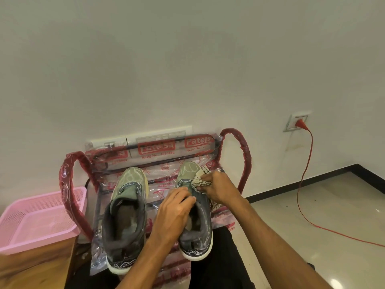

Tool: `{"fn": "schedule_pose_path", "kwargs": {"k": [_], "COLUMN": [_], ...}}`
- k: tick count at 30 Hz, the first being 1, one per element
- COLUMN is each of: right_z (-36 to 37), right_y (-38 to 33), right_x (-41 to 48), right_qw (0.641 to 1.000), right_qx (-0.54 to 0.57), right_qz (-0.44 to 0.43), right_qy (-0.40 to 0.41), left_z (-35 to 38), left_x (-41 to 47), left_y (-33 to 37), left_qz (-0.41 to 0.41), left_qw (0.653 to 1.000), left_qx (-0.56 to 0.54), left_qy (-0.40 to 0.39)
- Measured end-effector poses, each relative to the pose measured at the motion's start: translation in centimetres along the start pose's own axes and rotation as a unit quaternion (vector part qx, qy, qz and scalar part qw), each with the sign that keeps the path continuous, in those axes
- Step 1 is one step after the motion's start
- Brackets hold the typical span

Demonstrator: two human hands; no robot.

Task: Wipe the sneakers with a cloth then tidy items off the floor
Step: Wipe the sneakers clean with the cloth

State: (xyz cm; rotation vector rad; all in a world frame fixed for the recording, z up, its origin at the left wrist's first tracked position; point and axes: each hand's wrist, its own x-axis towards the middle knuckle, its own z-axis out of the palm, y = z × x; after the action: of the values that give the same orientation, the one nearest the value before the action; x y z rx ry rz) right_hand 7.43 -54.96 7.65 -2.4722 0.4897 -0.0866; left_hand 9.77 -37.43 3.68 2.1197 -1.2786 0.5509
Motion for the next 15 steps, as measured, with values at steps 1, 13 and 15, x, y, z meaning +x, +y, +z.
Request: {"fn": "schedule_pose_path", "kwargs": {"k": [1, 13, 15], "right_z": [-0.4, 1.3, 1.4], "right_y": [0.0, -0.7, -0.7], "right_x": [-0.2, -1.4, -0.7], "right_qw": [1.000, 0.995, 0.990], "right_qx": [0.016, -0.075, -0.119], "right_qz": [0.000, -0.048, -0.045], "right_qy": [-0.005, 0.037, 0.064], "left_z": [-0.1, -0.1, -0.2], "left_x": [-0.1, -0.9, -0.3], "left_y": [-0.1, -0.6, -0.2], "left_qz": [-0.002, -0.018, -0.011], "left_qw": [1.000, 1.000, 1.000], "left_qx": [-0.004, 0.010, 0.010], "left_qy": [-0.003, -0.011, -0.024]}}
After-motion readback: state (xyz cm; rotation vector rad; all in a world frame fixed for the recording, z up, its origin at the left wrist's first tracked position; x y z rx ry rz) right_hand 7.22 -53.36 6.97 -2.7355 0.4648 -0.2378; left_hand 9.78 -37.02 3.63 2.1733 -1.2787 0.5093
